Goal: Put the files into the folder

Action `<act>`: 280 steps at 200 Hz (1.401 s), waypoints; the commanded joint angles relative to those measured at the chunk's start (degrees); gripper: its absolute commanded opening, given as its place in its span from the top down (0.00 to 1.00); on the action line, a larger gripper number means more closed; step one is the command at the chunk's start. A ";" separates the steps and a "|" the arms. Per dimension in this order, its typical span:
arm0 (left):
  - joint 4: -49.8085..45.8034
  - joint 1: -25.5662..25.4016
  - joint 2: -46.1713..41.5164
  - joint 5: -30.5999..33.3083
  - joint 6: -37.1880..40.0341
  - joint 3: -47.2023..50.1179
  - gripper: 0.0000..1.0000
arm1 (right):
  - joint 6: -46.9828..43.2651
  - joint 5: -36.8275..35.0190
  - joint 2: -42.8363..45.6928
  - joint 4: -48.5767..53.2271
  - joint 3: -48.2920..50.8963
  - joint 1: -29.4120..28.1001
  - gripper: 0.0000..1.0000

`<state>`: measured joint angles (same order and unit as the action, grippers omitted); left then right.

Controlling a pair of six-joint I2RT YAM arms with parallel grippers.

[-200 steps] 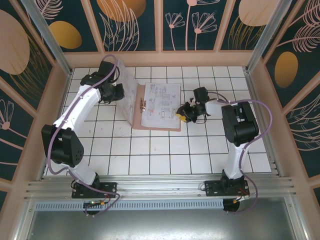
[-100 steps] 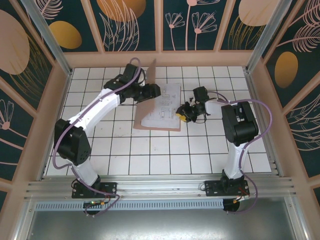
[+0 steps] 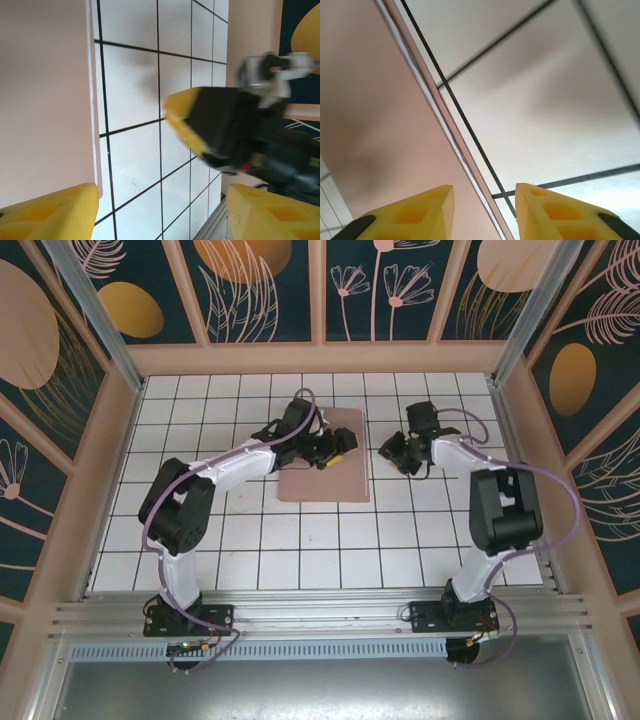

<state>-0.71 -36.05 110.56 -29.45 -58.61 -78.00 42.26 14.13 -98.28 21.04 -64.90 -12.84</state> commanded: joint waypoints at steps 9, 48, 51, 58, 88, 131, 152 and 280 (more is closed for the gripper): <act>5.49 -0.08 0.27 -0.71 -2.77 0.84 0.31 | -1.74 -6.00 4.56 3.22 1.49 0.27 0.59; 2.85 -0.04 -1.75 2.09 -1.80 0.57 0.25 | -3.87 -3.10 8.24 -0.57 3.83 0.23 0.49; 2.49 -0.05 -2.08 2.53 -1.64 0.57 0.23 | -4.12 -2.75 8.69 -0.98 3.93 0.23 0.48; 1.36 0.06 -3.06 4.00 -1.29 0.40 0.05 | -4.95 -2.11 9.62 -2.00 4.23 0.24 0.43; -4.27 1.46 -8.33 10.74 0.31 0.74 0.01 | -9.38 0.38 16.11 -7.56 6.56 0.28 0.01; -7.99 6.76 -20.49 19.24 0.06 8.85 0.01 | -15.92 0.05 27.27 -12.08 10.22 0.19 0.01; -12.95 8.58 -25.42 25.91 2.83 11.37 0.01 | -18.07 -5.01 30.75 -9.93 10.25 0.23 0.01; -11.15 8.63 -50.58 77.24 18.82 35.92 0.01 | -35.52 -34.20 34.82 -63.65 51.07 6.62 0.01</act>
<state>-17.50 -27.38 61.17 38.30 -46.41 -44.25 13.34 -15.79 -57.91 -26.17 -14.90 -8.05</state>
